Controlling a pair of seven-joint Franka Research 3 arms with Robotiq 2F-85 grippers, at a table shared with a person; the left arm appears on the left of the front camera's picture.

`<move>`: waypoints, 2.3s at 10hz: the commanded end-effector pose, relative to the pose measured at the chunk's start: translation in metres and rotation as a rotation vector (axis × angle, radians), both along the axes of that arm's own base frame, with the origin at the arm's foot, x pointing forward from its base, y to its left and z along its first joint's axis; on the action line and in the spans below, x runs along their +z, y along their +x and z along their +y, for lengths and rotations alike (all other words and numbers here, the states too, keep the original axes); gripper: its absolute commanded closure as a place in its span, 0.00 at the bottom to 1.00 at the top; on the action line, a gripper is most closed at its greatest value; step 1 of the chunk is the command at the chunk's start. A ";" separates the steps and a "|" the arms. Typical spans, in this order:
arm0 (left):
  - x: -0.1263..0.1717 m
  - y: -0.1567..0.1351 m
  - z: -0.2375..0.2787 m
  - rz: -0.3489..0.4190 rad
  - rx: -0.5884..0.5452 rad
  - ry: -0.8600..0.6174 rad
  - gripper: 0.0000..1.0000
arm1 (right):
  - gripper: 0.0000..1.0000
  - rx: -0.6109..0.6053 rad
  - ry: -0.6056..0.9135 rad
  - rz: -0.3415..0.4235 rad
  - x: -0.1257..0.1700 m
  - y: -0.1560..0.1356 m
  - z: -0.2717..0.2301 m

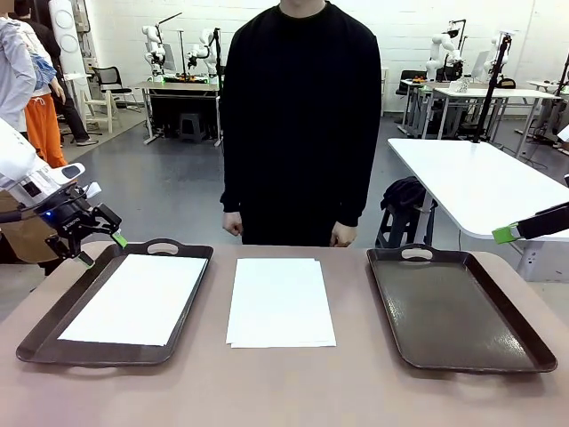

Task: Sort the A4 documents.
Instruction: Place the A4 Paper in the designated Handle tray, then receive the A4 Paper.

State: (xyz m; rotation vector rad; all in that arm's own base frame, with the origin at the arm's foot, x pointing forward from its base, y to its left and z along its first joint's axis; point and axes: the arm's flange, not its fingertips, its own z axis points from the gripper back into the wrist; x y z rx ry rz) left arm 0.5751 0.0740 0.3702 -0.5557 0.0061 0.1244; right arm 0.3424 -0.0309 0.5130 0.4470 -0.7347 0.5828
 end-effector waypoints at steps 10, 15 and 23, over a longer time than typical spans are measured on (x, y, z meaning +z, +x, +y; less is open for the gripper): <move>0.000 0.003 0.002 -0.003 -0.011 0.015 0.00 | 0.00 0.010 0.018 0.003 -0.002 0.002 0.000; 0.000 0.003 0.002 -0.003 -0.011 0.015 0.00 | 0.00 0.010 0.018 0.003 -0.002 0.002 0.000; 0.110 -0.119 -0.013 -0.515 -0.189 0.012 0.00 | 0.00 0.010 0.018 0.003 -0.002 0.002 0.000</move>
